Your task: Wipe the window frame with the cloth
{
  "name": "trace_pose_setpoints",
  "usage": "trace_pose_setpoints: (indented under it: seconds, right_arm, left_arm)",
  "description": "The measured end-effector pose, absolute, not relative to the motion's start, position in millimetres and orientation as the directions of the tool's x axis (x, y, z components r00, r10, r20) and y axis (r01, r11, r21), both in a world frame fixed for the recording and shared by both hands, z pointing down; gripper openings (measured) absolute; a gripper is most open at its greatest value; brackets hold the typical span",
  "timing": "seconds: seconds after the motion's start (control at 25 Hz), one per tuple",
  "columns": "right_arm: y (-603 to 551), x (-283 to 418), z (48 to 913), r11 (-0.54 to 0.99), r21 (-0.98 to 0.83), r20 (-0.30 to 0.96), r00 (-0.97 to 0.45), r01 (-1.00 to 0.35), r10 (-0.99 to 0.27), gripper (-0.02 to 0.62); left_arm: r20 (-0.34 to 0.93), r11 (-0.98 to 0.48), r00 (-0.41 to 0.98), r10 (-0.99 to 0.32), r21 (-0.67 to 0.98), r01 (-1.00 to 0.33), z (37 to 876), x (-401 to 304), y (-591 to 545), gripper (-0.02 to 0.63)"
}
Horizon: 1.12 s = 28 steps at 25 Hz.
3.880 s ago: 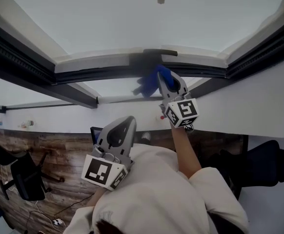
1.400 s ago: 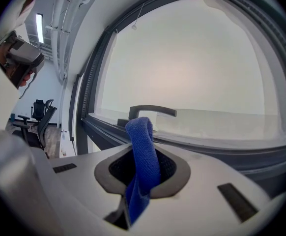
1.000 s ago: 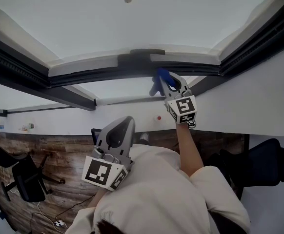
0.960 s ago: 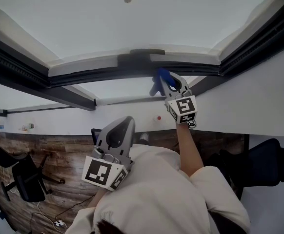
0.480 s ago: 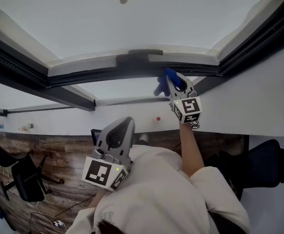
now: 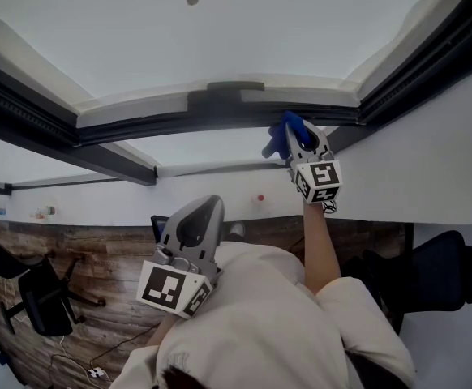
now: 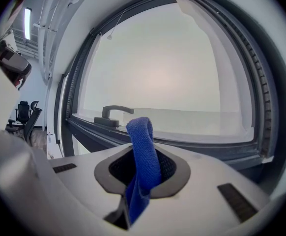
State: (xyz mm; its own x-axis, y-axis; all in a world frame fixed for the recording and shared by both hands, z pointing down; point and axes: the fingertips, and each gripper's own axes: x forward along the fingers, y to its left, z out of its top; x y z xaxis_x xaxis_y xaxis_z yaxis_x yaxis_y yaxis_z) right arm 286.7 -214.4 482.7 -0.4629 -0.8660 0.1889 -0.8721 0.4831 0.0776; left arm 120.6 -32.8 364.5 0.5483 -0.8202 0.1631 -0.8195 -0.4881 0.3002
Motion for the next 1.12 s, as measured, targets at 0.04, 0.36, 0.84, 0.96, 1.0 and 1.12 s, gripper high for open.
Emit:
trace_pose_setpoints:
  seconds: [0.04,0.36,0.84,0.96,1.0,1.12]
  right_arm:
    - [-214.6,289.7,482.4,0.48,0.077,0.188,-0.46,-0.874,-0.868,0.055]
    - [-219.5,307.4,484.3,0.442,0.077,0.194,-0.422,-0.893,-0.886,0.055]
    - [-222.6,325.7,484.4,0.397,0.074,0.196,-0.376,-0.915,-0.905,0.055]
    - [-222.1,335.2,484.1,0.38,0.073,0.193,-0.361,-0.922,-0.912,0.055]
    - [-221.6,339.6,483.6,0.374,0.07,0.192,-0.356,-0.925,-0.915,0.055]
    - [-220.7,352.0,482.7,0.355,0.062,0.187,-0.338,-0.933,-0.922,0.055]
  left_arm:
    - [0.163,-0.488,0.548,-0.82,0.3,-0.82,364.3,121.7,-32.5,0.009]
    - [0.164,-0.486,0.548,-0.82,0.304,-0.819,365.8,119.2,-36.3,0.009]
    - [0.161,-0.494,0.554,-0.817,0.303,-0.815,366.4,114.5,-41.5,0.009]
    - [0.161,-0.497,0.557,-0.815,0.302,-0.814,365.8,116.2,-41.7,0.009]
    - [0.161,-0.498,0.558,-0.814,0.301,-0.813,365.3,118.1,-41.5,0.009]
    - [0.16,-0.502,0.561,-0.812,0.298,-0.812,364.5,122.8,-41.2,0.009]
